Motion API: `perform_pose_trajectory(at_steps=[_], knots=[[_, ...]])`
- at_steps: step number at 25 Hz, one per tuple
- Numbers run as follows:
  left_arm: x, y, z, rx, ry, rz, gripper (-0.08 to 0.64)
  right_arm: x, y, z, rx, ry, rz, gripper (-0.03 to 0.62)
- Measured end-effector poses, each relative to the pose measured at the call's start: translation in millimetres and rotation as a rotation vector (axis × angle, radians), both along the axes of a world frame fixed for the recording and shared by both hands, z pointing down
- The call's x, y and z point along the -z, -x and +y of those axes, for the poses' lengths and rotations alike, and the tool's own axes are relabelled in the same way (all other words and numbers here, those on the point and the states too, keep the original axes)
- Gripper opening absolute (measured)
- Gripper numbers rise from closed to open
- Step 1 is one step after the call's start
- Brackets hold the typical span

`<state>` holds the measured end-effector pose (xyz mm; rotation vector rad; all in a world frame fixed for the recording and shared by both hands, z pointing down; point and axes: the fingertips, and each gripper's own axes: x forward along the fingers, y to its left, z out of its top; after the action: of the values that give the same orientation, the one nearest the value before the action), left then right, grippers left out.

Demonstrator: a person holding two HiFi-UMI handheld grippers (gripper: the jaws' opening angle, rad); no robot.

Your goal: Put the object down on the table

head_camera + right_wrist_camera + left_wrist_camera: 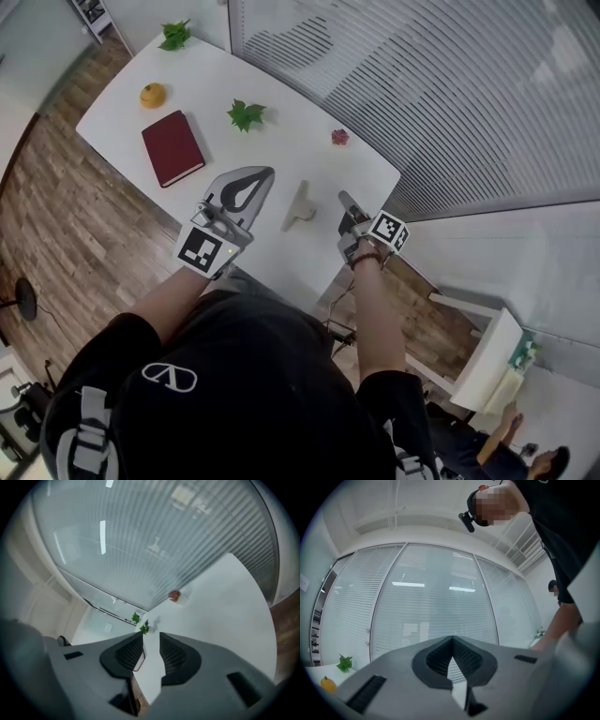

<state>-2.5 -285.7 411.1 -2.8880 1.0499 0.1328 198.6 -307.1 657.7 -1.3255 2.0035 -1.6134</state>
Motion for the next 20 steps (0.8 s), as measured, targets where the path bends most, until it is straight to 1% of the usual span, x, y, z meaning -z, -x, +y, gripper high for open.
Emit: perform_pose_trajectory(at_steps=[1,3,5,6,9,10,13,16,18,20], knots=[[1.5,-3.0,1.0,-0.007,-0.002,0.002,0.005,25.5,0.4,-2.6,0.000,-0.061,0.023,0.112],[4.4,-9.1,2.9,-0.021,-0.005,0.005,0.005,74.3,6.3,-3.9,0.015,-0.185,0.107,0.101],[7.5,-14.2,4.3,-0.031,-0.011,0.010,0.005,115.2,15.0,-1.0,0.037,-0.300,0.223,0.072],[8.8,-16.2,4.8,-0.035,-0.013,0.011,0.005,134.2,19.8,1.9,0.044,-0.352,0.280,0.068],[13.0,-20.7,6.0,-0.045,-0.023,0.008,0.005,184.5,33.1,14.3,0.057,-0.498,0.449,0.029],[14.5,-21.8,6.6,-0.047,-0.027,0.007,0.005,198.2,36.8,18.9,0.061,-0.544,0.509,0.005],[17.0,-25.2,8.5,-0.056,-0.034,0.007,0.005,230.6,47.7,32.1,0.069,-0.671,0.678,0.006],[18.3,-28.6,11.1,-0.062,-0.036,0.009,0.005,256.0,59.6,46.5,0.069,-0.798,0.828,0.005],[17.8,-29.7,12.3,-0.064,-0.034,0.007,0.005,267.5,69.2,55.2,0.072,-0.876,0.907,0.005],[18.0,-30.4,13.4,-0.065,-0.034,0.006,0.005,274.5,74.6,61.7,0.062,-0.925,0.954,0.005]])
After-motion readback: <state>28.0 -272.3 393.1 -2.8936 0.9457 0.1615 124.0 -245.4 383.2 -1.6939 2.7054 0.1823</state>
